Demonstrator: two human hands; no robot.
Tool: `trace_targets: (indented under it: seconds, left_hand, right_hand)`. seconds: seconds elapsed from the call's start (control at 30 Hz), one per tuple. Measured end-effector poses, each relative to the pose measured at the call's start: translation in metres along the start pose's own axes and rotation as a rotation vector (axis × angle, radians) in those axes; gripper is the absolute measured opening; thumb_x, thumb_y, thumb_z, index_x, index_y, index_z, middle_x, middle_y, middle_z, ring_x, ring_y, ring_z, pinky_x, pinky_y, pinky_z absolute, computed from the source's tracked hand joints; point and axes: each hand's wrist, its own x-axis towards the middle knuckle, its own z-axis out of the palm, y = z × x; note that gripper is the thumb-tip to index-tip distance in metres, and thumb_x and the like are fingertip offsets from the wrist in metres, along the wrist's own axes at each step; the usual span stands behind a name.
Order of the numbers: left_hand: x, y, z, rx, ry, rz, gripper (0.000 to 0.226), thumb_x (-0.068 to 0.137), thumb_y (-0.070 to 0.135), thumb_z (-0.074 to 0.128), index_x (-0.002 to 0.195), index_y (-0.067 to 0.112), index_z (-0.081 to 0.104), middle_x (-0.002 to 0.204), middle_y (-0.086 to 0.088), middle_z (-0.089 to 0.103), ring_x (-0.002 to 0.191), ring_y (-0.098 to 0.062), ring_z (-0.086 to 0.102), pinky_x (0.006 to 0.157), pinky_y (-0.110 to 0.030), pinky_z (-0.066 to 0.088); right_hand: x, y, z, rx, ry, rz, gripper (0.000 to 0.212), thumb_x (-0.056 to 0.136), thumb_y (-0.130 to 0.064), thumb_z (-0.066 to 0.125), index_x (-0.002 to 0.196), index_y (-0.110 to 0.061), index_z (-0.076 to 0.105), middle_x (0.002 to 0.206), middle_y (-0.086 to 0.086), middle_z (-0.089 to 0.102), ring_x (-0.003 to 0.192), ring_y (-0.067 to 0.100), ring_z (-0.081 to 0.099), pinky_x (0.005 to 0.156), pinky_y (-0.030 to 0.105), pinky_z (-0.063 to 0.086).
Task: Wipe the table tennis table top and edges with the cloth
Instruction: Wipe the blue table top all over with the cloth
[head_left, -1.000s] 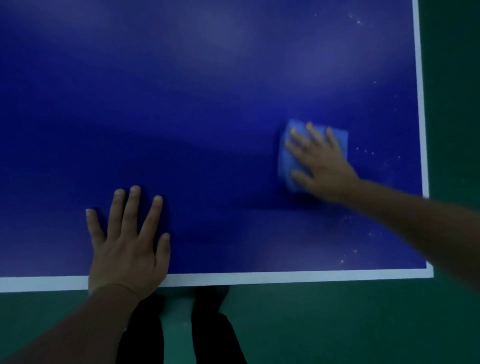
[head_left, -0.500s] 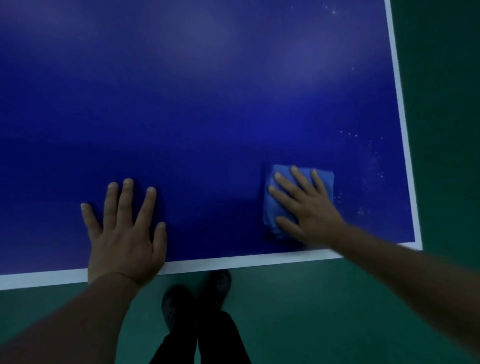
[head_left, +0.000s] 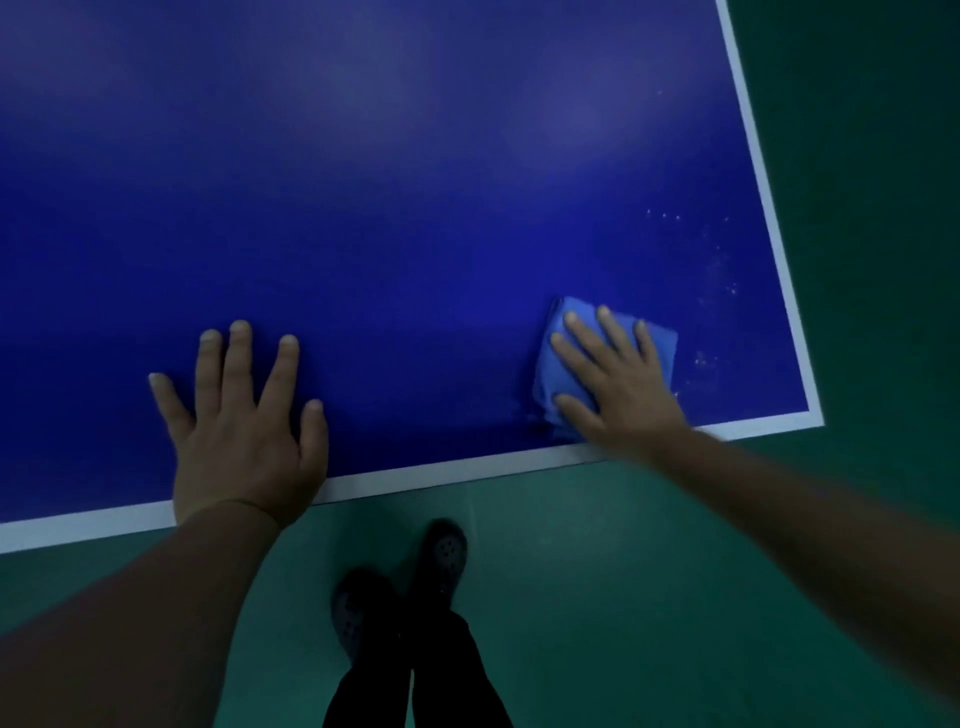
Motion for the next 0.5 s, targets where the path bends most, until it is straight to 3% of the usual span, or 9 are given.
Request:
trace_targets:
  seconds: [0.13,0.23,0.33,0.43,0.5]
  left_hand:
    - [-0.002,0.0,0.0,-0.008,0.02,0.009,0.071,0.095,0.053,0.02,0.16,0.024,0.02,0.169,-0.011,0.005,0.156,-0.027,-0.007,0.121,-0.061,-0.009]
    - [-0.002,0.0,0.001,-0.002,0.015,0.012,0.071,0.095,0.053,0.019,0.16,0.024,0.02,0.169,-0.011,0.005,0.156,-0.027,-0.007,0.121,-0.062,-0.008]
    - [-0.002,0.0,0.001,-0.001,0.027,0.015,0.071,0.096,0.053,0.019,0.16,0.024,0.021,0.168,-0.012,0.006,0.155,-0.027,-0.007,0.121,-0.063,-0.007]
    - [-0.002,-0.001,0.001,-0.006,0.029,0.007,0.07,0.096,0.053,0.02,0.16,0.024,0.022,0.168,-0.012,0.007,0.155,-0.027,-0.007,0.121,-0.062,-0.008]
    - [-0.002,-0.001,0.002,0.001,0.025,0.006,0.07,0.096,0.053,0.02,0.16,0.024,0.021,0.168,-0.012,0.006,0.155,-0.027,-0.007,0.121,-0.062,-0.008]
  right_hand:
    - [0.049,0.032,-0.015,0.06,0.093,0.335,0.075,0.096,-0.069,0.01,0.161,-0.03,0.016,0.169,-0.006,0.007,0.156,0.027,0.0,0.122,0.06,0.002]
    - [0.041,0.003,-0.006,0.088,0.13,0.487,0.074,0.098,-0.066,0.011,0.162,-0.029,0.014,0.17,-0.006,0.006,0.156,0.027,-0.001,0.123,0.059,0.002]
    - [-0.012,-0.032,0.01,0.055,0.101,0.373,0.069,0.101,-0.064,0.012,0.161,-0.029,0.017,0.169,-0.006,0.008,0.156,0.028,0.002,0.122,0.059,0.004]
    - [-0.039,-0.024,0.011,0.058,-0.007,0.21,0.072,0.1,-0.069,0.006,0.16,-0.03,0.017,0.168,-0.009,0.007,0.156,0.024,0.001,0.121,0.061,0.007]
    - [-0.02,-0.01,0.002,0.06,0.008,0.277,0.074,0.099,-0.071,0.006,0.16,-0.032,0.016,0.169,-0.009,0.005,0.156,0.023,-0.001,0.122,0.061,0.004]
